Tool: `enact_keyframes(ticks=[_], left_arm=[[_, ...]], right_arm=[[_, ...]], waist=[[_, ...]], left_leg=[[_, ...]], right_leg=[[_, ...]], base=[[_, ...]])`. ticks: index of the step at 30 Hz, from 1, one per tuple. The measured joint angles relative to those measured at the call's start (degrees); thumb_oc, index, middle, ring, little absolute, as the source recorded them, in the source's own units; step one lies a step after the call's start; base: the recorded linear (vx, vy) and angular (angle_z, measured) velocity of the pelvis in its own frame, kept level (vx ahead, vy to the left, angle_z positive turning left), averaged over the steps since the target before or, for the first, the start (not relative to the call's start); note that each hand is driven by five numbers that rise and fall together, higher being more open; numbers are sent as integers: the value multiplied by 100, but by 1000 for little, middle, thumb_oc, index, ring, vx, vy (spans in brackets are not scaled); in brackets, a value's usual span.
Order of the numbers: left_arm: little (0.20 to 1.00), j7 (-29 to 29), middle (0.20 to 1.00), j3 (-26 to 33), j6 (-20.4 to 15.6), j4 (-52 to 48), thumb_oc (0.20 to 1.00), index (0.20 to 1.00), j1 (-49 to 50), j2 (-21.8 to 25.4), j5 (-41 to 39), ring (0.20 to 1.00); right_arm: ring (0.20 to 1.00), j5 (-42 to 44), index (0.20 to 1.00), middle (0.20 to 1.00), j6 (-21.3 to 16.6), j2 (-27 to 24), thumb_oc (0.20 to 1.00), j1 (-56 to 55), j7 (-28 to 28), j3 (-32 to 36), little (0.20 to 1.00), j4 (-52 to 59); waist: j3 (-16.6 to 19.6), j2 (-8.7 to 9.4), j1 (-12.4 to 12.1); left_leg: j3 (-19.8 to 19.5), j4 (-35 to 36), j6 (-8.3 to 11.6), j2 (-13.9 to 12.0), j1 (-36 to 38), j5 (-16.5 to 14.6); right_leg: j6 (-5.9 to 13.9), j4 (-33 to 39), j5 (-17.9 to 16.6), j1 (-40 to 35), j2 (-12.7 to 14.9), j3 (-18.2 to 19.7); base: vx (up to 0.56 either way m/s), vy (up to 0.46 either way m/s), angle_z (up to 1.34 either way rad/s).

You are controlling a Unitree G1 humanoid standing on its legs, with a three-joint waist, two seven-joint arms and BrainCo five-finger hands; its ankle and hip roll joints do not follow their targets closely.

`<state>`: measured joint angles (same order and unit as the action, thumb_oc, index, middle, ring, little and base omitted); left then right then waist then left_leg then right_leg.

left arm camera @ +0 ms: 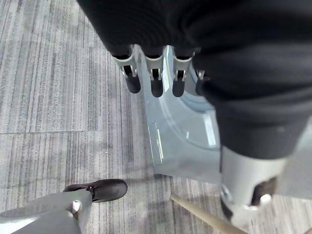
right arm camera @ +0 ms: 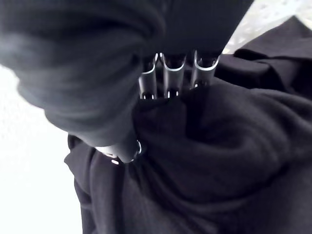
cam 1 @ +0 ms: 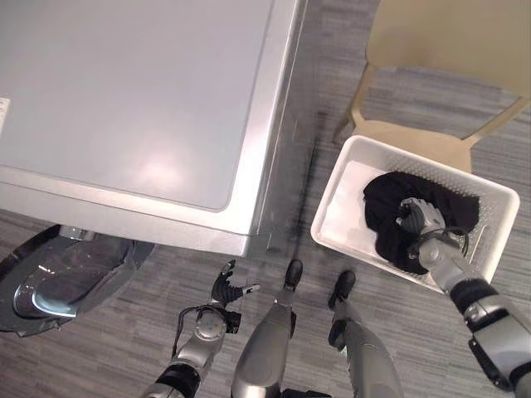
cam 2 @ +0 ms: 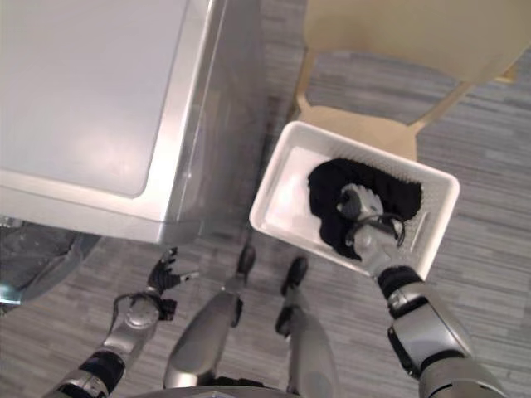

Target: Grab the laundry basket,head to the washer,open it,put in the laundry and shut it.

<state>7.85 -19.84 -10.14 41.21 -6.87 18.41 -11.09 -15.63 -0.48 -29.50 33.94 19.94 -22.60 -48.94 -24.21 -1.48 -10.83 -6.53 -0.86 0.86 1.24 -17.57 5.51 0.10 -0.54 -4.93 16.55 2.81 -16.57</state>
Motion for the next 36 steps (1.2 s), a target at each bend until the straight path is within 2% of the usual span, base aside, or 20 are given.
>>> enact_keyframes(ticks=[1,4,6,11,13,15,18,22,24,25,27,28,29,31,32,33,34,35,36], left_arm=[[1000,-5,1000,30,26,-79,1000,1000,21,17,0,1000],[1000,-108,1000,287,107,-233,1000,1000,112,10,-1,1000],[1000,-169,1000,591,145,-316,1000,1000,282,41,-1,1000],[1000,-333,1000,809,197,-332,1000,1000,648,45,2,1000],[1000,-399,1000,905,260,-362,1000,1000,774,30,6,1000],[1000,-434,1000,968,319,-413,1000,1000,1054,43,8,1000],[1000,-538,1000,1254,368,-543,1000,1000,1432,14,8,1000],[1000,-552,1000,1353,403,-558,1000,1000,1643,36,2,1000],[1000,-558,1000,1315,408,-609,1000,1000,1830,13,4,1000],[1000,-553,1000,1254,417,-600,1000,1000,1776,11,6,1000],[1000,-551,1000,1137,428,-589,1000,1000,1614,13,9,1000],[1000,-552,1000,1110,423,-605,1000,1000,1527,10,16,1000],[1000,-551,1000,1106,421,-638,1000,1000,1431,5,19,1000],[1000,-548,1000,1109,393,-651,1000,1000,1255,13,32,1000],[1000,-530,1000,1106,388,-654,1000,1000,1163,39,67,1000],[1000,-524,1000,1073,386,-725,1000,1000,1154,67,71,1000],[1000,-503,1000,1058,359,-809,1000,1000,1221,43,78,1000],[1000,-487,1000,1056,348,-820,1000,1000,1354,27,87,1000],[1000,-408,1000,749,305,-1054,1000,1000,1301,98,80,1000]], right_arm=[[200,391,200,200,-56,65,200,-66,-17,82,200,94],[200,1211,200,200,-163,487,200,-573,-20,1105,200,856],[200,1849,200,200,-317,604,200,-851,-151,1102,200,1221],[200,2340,200,200,-446,627,200,-1420,-498,1100,200,1729],[200,2598,200,200,-442,656,200,-1585,-705,1156,200,1987],[200,2965,200,200,-476,776,200,-1837,-989,1152,200,2365],[200,3615,200,200,-547,899,200,-2332,-1432,1190,200,3431],[200,3774,200,200,-612,944,200,-2479,-1704,1148,200,3923],[200,3939,200,200,-645,1003,200,-2928,-2025,1026,200,4654],[200,3956,200,200,-682,1021,200,-3079,-2061,1030,200,4751],[200,4006,200,200,-683,1016,200,-3285,-2138,1032,200,4799],[200,4048,200,200,-684,1008,200,-3315,-2149,1037,200,4795],[200,4051,200,200,-687,1002,200,-3317,-2148,1064,200,4814],[200,4058,200,200,-687,952,200,-3310,-2151,1082,200,4846],[200,4064,200,200,-704,958,200,-3302,-2150,1087,200,4861],[200,4078,200,200,-706,973,200,-3305,-2148,1098,200,4874],[200,4091,200,200,-720,1013,200,-3228,-2151,1075,200,4841],[200,4101,200,200,-740,998,200,-3224,-2147,1076,200,4837],[200,4271,200,200,-906,836,200,-3498,-2059,1241,200,5133]], waist=[[15,8,114],[17,10,152],[64,19,295],[674,141,429],[707,177,449],[991,243,457],[1166,322,473],[1395,471,569],[1456,462,579],[1441,421,647],[1440,369,767],[1402,292,755],[1402,252,792],[1420,193,793],[1394,143,635],[1392,147,542],[1371,-4,465],[1400,-151,364],[1402,-303,466]], left_leg=[[13,63,21,-5,81,17],[110,264,35,-25,334,87],[109,404,51,-25,685,89],[126,537,45,-38,927,92],[161,546,32,-39,1152,65],[288,548,19,-51,1308,-29],[536,550,-12,-55,1630,-117],[802,549,-23,-48,1711,-159],[968,543,-105,-64,1816,-175],[868,459,-109,-63,1747,-175],[665,346,-141,-61,1617,-173],[539,322,-157,-68,1510,-82],[392,200,-165,-90,1319,-33],[102,31,-166,-95,1049,54],[-180,-119,-36,-23,881,155],[-291,-150,46,2,825,202],[-466,-158,219,-134,726,106],[-452,-94,270,-352,654,111],[-1127,125,835,-432,211,934]], right_leg=[[14,52,8,-81,-8,33],[90,244,-63,-301,-40,61],[117,425,-81,-671,-52,82],[128,509,-115,-883,-81,109],[128,511,-115,-1076,-81,148],[130,517,-106,-1175,-91,295],[130,516,-106,-1399,-99,544],[175,515,-90,-1366,-100,783],[199,371,-109,-1365,-100,990],[198,160,-104,-1308,-112,1089],[358,-263,111,-1156,-98,1515],[348,-497,261,-1021,-123,1742],[361,-952,515,-829,-181,2080],[412,-1764,993,-658,-159,2246],[525,-2171,1421,-827,-127,2295],[488,-2081,1646,-981,-124,2326],[223,-1341,1707,-1275,-215,2153],[180,-1408,1645,-1237,-451,2075],[-487,-1560,1654,-1019,-1098,2125]], base=[[95,7,-5],[75,17,-8],[143,34,-8],[105,44,-1],[95,69,-12],[97,105,-36],[53,108,-40],[-18,83,-35],[-199,13,-42],[-245,-29,14],[-261,-83,62],[-278,-150,74],[-255,-188,77],[-213,-230,93],[-172,-232,95],[-278,-332,102],[-426,-320,58],[-569,-359,151],[-659,-267,181]])
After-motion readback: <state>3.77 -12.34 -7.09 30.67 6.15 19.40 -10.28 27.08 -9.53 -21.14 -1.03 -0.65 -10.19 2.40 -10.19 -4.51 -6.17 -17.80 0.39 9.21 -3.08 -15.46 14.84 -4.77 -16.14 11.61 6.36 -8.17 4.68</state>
